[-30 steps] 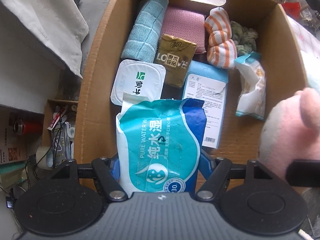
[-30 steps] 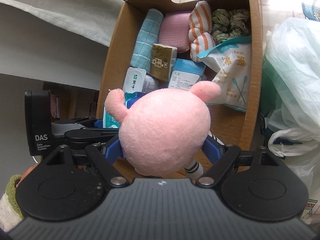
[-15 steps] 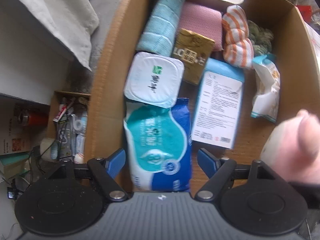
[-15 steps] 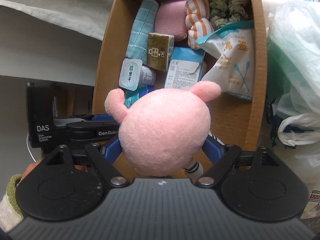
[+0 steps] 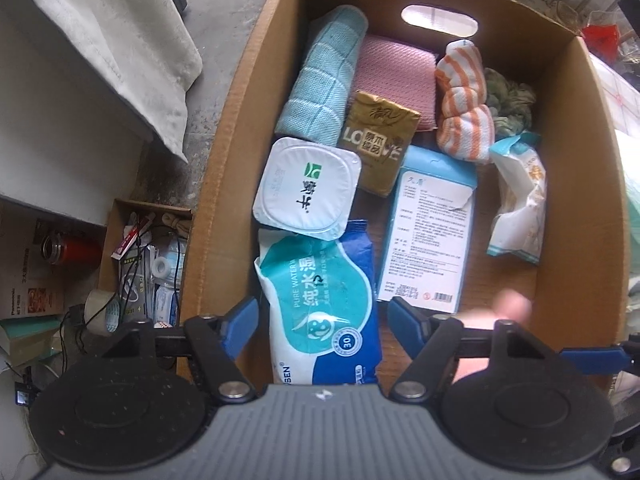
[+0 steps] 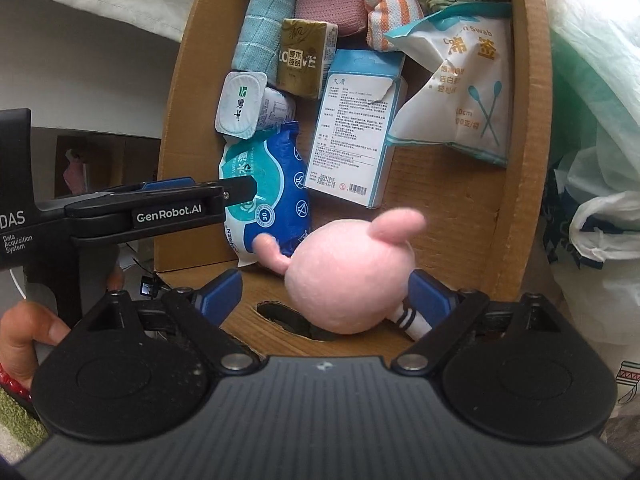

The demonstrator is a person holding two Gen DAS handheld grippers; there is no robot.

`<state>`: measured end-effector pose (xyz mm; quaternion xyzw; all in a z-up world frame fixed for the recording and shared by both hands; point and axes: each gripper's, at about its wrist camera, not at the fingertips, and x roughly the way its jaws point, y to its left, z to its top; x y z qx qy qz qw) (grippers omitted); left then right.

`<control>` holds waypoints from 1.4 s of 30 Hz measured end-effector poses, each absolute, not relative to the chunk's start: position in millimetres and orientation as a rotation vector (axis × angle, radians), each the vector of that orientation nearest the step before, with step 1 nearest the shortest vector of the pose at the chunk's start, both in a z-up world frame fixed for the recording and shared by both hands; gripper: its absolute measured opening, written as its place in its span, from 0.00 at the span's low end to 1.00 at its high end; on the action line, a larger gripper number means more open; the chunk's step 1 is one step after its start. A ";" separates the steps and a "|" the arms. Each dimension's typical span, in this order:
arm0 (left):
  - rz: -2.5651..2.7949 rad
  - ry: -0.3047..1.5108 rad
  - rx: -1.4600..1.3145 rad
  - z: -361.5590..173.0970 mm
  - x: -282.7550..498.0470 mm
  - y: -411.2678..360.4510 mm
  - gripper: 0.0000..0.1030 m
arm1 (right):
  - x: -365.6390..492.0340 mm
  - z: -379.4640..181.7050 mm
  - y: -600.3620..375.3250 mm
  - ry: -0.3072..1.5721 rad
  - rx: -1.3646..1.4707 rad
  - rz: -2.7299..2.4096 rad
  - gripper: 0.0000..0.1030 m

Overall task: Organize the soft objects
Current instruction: 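Lower the wipes pack into the box with left tool while right tool lowers the plush toy, then open both tools and withdraw from the box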

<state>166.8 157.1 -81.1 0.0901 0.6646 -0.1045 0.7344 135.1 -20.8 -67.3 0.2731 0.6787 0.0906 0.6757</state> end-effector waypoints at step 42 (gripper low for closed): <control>-0.510 1.536 0.257 -139.9 191.8 7.8 0.24 | 65.9 -38.4 -202.2 1.176 0.957 0.116 0.76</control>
